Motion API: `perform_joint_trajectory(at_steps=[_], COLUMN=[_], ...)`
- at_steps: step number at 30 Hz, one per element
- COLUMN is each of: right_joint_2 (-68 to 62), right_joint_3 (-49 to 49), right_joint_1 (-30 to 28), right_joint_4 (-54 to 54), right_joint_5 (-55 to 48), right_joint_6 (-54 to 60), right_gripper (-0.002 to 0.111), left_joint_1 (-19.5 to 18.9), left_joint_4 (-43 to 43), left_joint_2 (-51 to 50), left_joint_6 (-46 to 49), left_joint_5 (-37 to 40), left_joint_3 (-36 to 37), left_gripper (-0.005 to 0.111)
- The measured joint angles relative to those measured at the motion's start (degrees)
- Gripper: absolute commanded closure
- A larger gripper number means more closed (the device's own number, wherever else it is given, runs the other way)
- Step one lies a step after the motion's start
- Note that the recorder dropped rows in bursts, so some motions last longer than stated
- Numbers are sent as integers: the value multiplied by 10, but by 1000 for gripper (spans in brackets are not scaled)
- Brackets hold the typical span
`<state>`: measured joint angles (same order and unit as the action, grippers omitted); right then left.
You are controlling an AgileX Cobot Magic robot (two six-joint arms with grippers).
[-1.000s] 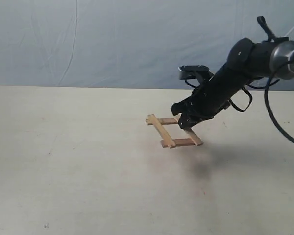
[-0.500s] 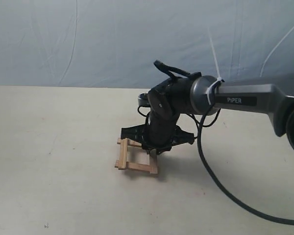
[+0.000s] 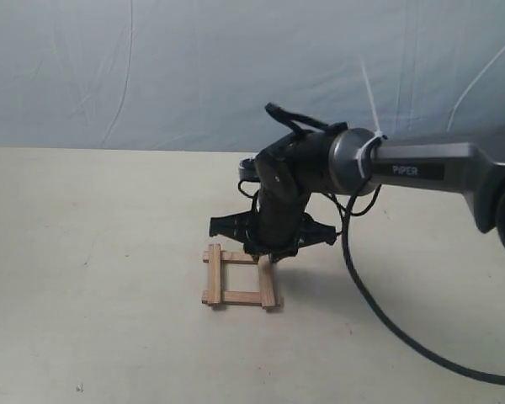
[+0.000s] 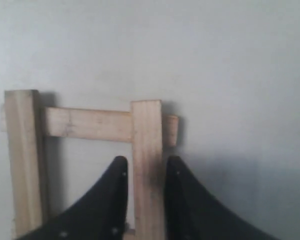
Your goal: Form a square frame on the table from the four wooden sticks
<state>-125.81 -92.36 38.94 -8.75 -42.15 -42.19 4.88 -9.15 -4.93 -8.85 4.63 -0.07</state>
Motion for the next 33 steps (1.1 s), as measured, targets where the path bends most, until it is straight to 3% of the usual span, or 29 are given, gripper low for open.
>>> perform_joint_trajectory(at_steps=[6,11,19,27,33], right_joint_2=[65,120,287,572,793], right_joint_3=[2,95,356,632,795], right_joint_1=[-57,-153,-341,-400,-401], right_joint_4=[-13,36,80,77,78], right_joint_5=[-74,-78,89,369,411], right_joint_6=[91,212,314,317,317], right_gripper=[109,109,109,109,109], left_joint_1=[0,0,0,0,0], left_joint_4=[0,0,0,0,0], left_joint_2=[0,0,0,0,0], left_joint_6=[0,0,0,0,0], left_joint_5=[0,0,0,0,0], left_joint_3=[0,0,0,0,0], left_gripper=[107,107,107,107,107])
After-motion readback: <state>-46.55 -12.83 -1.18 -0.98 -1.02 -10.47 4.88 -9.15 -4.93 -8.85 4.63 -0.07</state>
